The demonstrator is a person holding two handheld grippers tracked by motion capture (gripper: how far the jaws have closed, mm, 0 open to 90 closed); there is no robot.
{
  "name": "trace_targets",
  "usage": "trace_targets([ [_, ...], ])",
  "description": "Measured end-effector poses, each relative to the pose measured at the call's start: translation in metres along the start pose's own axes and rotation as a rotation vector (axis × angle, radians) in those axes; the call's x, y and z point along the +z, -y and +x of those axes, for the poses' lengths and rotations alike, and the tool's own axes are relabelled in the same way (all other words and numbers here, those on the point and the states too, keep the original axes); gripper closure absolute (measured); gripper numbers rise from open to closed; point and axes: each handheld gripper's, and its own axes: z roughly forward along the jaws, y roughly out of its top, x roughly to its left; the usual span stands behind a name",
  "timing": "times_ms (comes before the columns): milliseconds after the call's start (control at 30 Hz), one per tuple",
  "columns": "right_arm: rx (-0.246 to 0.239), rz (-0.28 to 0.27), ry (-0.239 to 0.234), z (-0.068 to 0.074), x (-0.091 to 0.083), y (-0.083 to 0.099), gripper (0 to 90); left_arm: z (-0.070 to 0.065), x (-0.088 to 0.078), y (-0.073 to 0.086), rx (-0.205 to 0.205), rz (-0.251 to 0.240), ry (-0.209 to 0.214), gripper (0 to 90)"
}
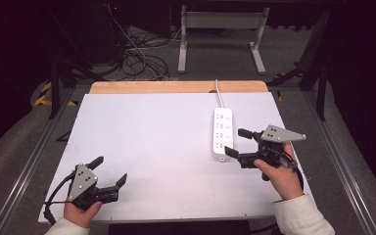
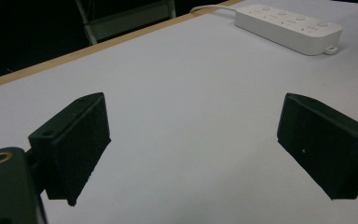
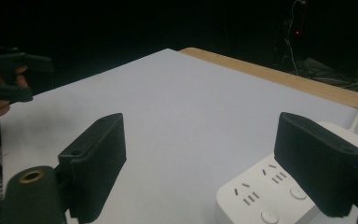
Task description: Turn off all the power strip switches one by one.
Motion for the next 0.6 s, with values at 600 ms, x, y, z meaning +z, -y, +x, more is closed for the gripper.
trace_targets([
  [600, -0.053, 0.094, -0.03, 0.015, -0.003, 0.07, 13.5, -0.001, -0.005, 0.001, 0.001, -0.001, 0.012, 9.1],
])
